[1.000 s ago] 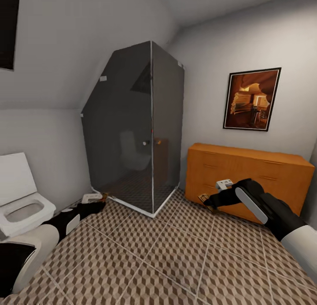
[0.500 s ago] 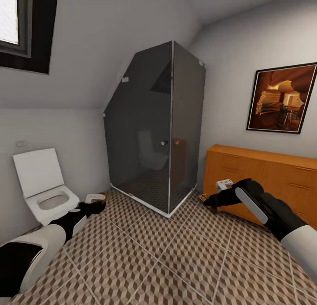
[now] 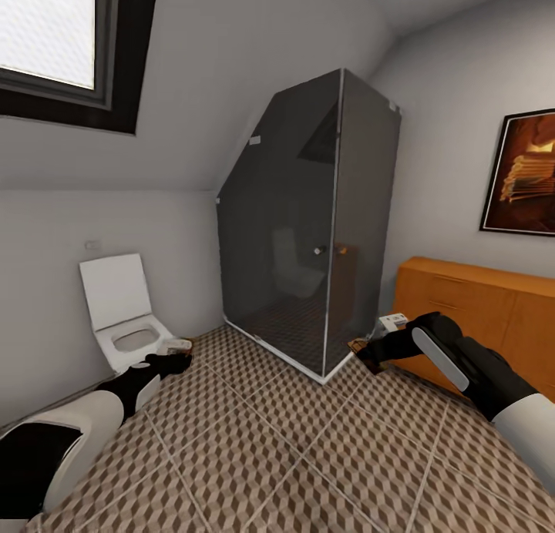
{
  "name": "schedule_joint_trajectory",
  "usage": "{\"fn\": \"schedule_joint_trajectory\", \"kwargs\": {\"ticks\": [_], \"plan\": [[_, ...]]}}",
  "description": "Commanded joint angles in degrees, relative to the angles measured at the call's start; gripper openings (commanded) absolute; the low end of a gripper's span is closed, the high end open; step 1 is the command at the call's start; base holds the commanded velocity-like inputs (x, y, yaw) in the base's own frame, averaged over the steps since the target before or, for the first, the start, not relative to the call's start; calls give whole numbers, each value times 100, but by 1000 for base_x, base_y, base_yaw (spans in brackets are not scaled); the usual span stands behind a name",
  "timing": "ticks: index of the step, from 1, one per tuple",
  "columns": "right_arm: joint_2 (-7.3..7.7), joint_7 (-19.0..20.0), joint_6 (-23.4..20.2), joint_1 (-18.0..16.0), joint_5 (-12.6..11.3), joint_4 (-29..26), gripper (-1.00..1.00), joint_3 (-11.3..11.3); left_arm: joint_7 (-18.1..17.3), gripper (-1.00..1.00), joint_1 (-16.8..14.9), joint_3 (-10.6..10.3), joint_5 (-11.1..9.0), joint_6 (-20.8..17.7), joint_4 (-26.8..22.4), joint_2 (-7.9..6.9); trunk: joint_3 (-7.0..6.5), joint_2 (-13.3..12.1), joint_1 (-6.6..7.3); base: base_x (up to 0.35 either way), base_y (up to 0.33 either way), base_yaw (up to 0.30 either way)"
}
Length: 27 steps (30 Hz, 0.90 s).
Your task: Take the four mousetraps from the cabinet in the bathroom and place them on the bathroom floor. Make sure all four end up on the same floor surface, and ensure that at least two of them are either under or directly next to the same bathroom sink.
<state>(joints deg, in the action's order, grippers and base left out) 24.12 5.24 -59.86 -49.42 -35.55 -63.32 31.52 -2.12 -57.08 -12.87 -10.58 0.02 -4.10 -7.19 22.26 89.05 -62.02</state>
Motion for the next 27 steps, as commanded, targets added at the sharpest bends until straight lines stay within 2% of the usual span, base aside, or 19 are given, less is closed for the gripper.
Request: {"fn": "schedule_joint_trajectory", "kwargs": {"ticks": [1, 9, 12, 13, 16, 17, 18, 19, 20, 21, 22, 24, 27], "plan": [[6, 41, -14, -6, 39, -5, -100, 8, -3, -100, -5, -46, -52, -7, 0, 3, 7, 4, 0, 0, 0, 276], [5, 22, 151, -6, 44, 49, -100, 16, -7, -100, -5, -41, -57, -38, -11, 43, 7, 4, 0, 0, 0, 184], [-27, -17, 326, -6, 45, 403, -100, 32, -3, -100, -5, -38, -54, -47, -7, 144, 7, 4, 0, 0, 0, 27], [-101, -45, 442, -6, 51, 634, -100, 44, 3, -100, -5, -39, -56, -53, -2, 203, 7, 4, 0, 0, 0, 12], [-455, -186, 793, -6, 137, 1182, -100, 47, 14, -100, -5, -37, -57, -77, 2, 310, 7, 4, 0, 0, 0, 6], [-705, -298, 1026, -6, 236, 1485, -100, 37, 19, -100, -5, -35, -59, -115, 3, 343, 7, 4, 0, 0, 0, 3], [-835, -361, 1164, -6, 297, 1647, -100, 29, 19, -100, -5, -33, -60, -140, 4, 355, 7, 4, 0, 0, 0, 2], [-1337, -643, 1878, -6, 572, 2335, -100, 9, 11, -100, -5, -25, -73, -257, 9, 379, 7, 4, 0, 0, 0, 0], [-1569, -798, 2279, -6, 709, 2672, -100, 4, 19, -100, -5, -30, -90, -298, 13, 387, 7, 4, 0, 0, 0, 0], [-1678, -878, 2474, -6, 772, 2830, -100, 2, 26, -100, -5, -32, -99, -312, 17, 392, 7, 4, 0, 0, 0, 0], [-1868, -1039, 2825, -6, 882, 3113, -100, -3, 25, -100, -5, -39, -116, -330, 25, 399, 7, 4, 0, 0, 0, 0], [-2053, -1255, 3231, -6, 983, 3396, -100, -11, 22, -100, -5, -44, -135, -332, 42, 405, 7, 4, 0, 0, 0, 0], [-2154, -1376, 3508, -6, 1034, 3506, -100, -18, 25, -100, -5, -47, -178, -323, 83, 408, 7, 4, 0, 0, 0, 0]]}}
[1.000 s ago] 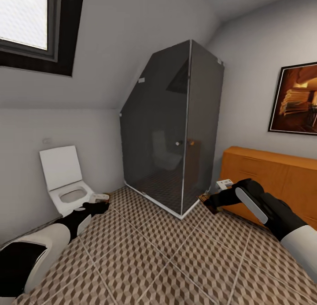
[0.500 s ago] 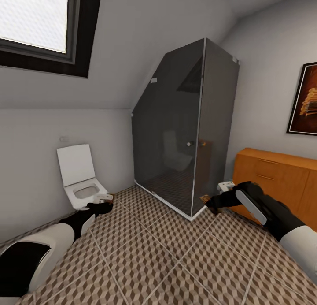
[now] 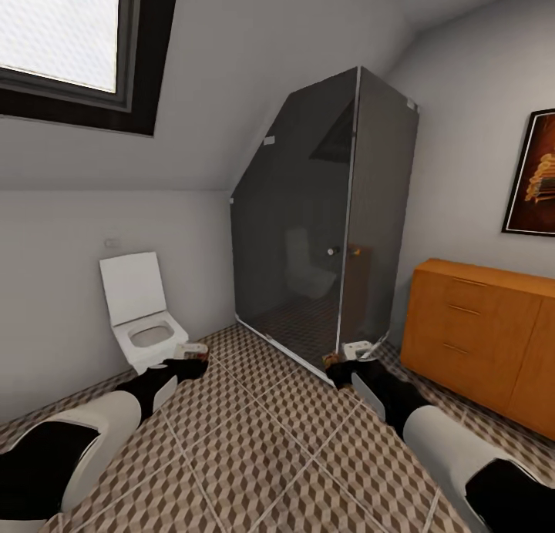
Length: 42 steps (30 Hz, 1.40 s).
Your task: Take the four mousetraps from the cabinet in the bathroom and place them on the bathroom floor. Make sure all four end up on the same floor surface, and ensure that at least two of them are either under or directly next to the same bathroom sink.
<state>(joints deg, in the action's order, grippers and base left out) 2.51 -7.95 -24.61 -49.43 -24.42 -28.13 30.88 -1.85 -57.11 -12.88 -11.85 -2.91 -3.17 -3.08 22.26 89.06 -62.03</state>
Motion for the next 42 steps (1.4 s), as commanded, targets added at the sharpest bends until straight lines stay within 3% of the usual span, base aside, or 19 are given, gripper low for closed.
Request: {"fn": "schedule_joint_trajectory", "kwargs": {"ticks": [1, 4, 7, 19, 31, 42], "plan": [[-17, -90, 31, -5, -57, -63, -100, 44, -4, -100, -2, -47, -99, -23, 22, -5, 7, 4, 0, 0, 0, 0], [-49, -188, -105, -5, -25, -391, -100, 48, -13, -100, -2, -51, -316, -14, 102, -26, 7, 4, 0, 0, 0, 0], [-55, -224, -337, -5, -29, -463, -100, 41, -15, -100, -2, -55, -367, -6, 122, -93, 7, 4, 0, 0, 0, 0], [-39, -258, -562, -5, -52, -516, -100, -68, -22, -100, -2, -57, -488, 234, 246, -692, 7, 4, 0, 0, 0, 174], [-13, -249, -576, -5, -41, -524, -100, -274, -37, -100, -2, -57, -701, 342, 290, -897, 7, 4, 0, 0, 0, 275], [-7, -251, -549, -5, -21, -526, -100, -293, -48, -100, -2, -57, -713, 341, 291, -925, 7, 4, 0, 0, 0, 277]]}}
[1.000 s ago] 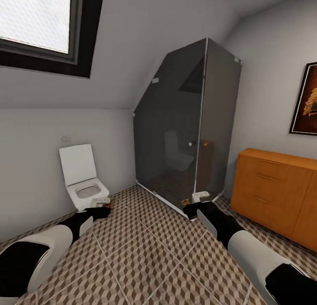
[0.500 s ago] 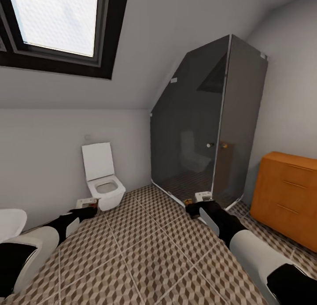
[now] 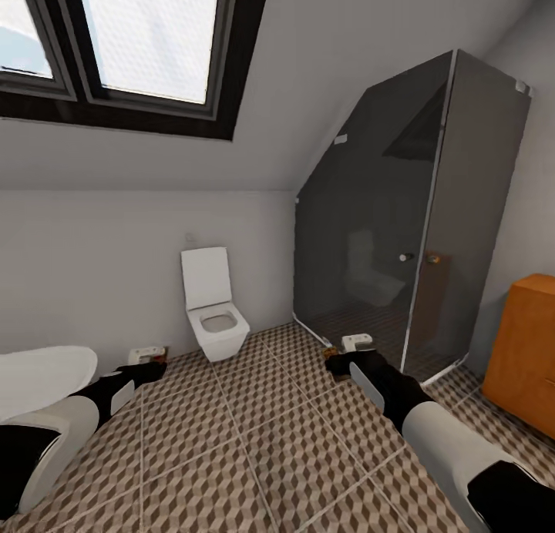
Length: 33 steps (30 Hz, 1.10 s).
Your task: Take the four mousetraps from the cabinet in the bathroom and place them on the bathroom floor. Make sure all four end up on the same floor surface, and ensure that at least two of them are either under or directly next to the same bathroom sink.
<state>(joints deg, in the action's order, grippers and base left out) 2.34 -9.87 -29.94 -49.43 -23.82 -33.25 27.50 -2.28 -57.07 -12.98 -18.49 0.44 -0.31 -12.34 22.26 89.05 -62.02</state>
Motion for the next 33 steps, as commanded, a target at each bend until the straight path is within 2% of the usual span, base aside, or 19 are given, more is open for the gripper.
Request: {"fn": "schedule_joint_trajectory", "kwargs": {"ticks": [1, 5, 8, 11, 14, 25, 30, 33], "plan": [[11, -59, -20, -5, -81, -13, -100, 45, -4, -100, -6, -45, -50, 3, 4, 6, 7, 4, 0, 0, 0, 260], [11, -59, -32, -5, -80, -14, -100, 45, -2, -100, -6, -41, -123, 1, 4, 16, 7, 4, 0, 22, 0, 217], [12, -59, -38, -5, -80, -14, -100, 45, -6, -100, -6, -39, -273, 0, 1, 13, 7, 4, 0, 181, 0, 87], [18, -59, -44, -5, -84, -8, -100, 35, -16, -100, -6, -39, -506, -2, -3, -24, 7, 4, 0, 279, 0, 27], [46, -94, -29, -5, -80, 20, -100, 30, -18, -100, -6, -44, -597, -29, -11, -30, 7, 4, 0, 311, 0, 7], [264, -139, -37, -5, -86, 51, -100, 12, -18, -100, -6, -42, -620, -51, -14, -34, 7, 4, 0, 321, 0, 1], [325, -198, -49, -5, -92, 145, -100, -66, -18, -100, -6, -43, -621, -53, -14, -37, 7, 4, 0, 322, 0, 0], [339, -281, -24, -5, -94, 337, -100, -190, -14, -100, -6, -42, -624, -53, -13, -39, 7, 4, 0, 322, 0, 0]]}}
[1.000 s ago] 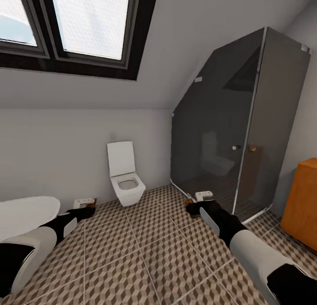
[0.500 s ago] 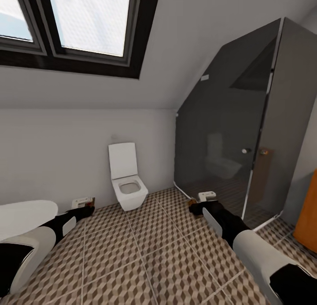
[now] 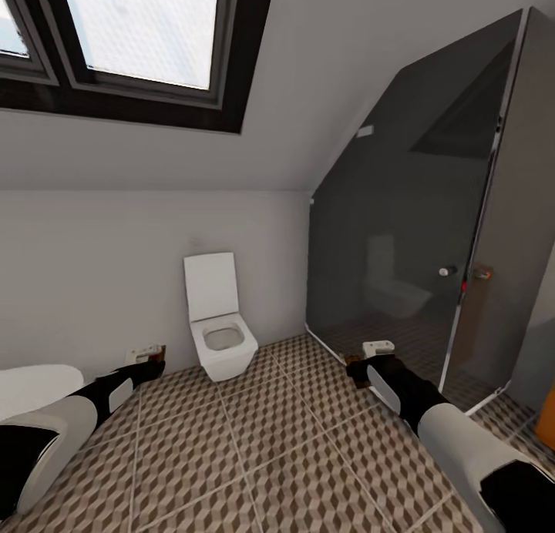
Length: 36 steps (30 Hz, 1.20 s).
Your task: Take the four mousetraps from the cabinet in the bathroom and place them on the bathroom floor. Make sure all four end up on the same floor surface, and ensure that at least two of them are either under or directly next to the same bathroom sink.
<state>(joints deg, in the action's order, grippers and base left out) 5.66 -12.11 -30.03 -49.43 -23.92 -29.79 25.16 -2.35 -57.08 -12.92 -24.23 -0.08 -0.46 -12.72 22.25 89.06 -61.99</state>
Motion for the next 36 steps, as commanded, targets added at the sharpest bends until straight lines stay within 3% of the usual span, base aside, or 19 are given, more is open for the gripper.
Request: {"fn": "schedule_joint_trajectory", "kwargs": {"ticks": [1, 36], "plan": [[9, -67, -10, -6, -82, 17, -100, 23, -6, -100, -5, -46, -49, 0, 2, -1, 7, 4, -3, 322, 0, 0], [30, -56, -37, -6, -104, 52, -100, -74, -2, -100, -5, -47, -55, -3, 10, -3, 7, 4, -3, 322, 0, 0]]}}
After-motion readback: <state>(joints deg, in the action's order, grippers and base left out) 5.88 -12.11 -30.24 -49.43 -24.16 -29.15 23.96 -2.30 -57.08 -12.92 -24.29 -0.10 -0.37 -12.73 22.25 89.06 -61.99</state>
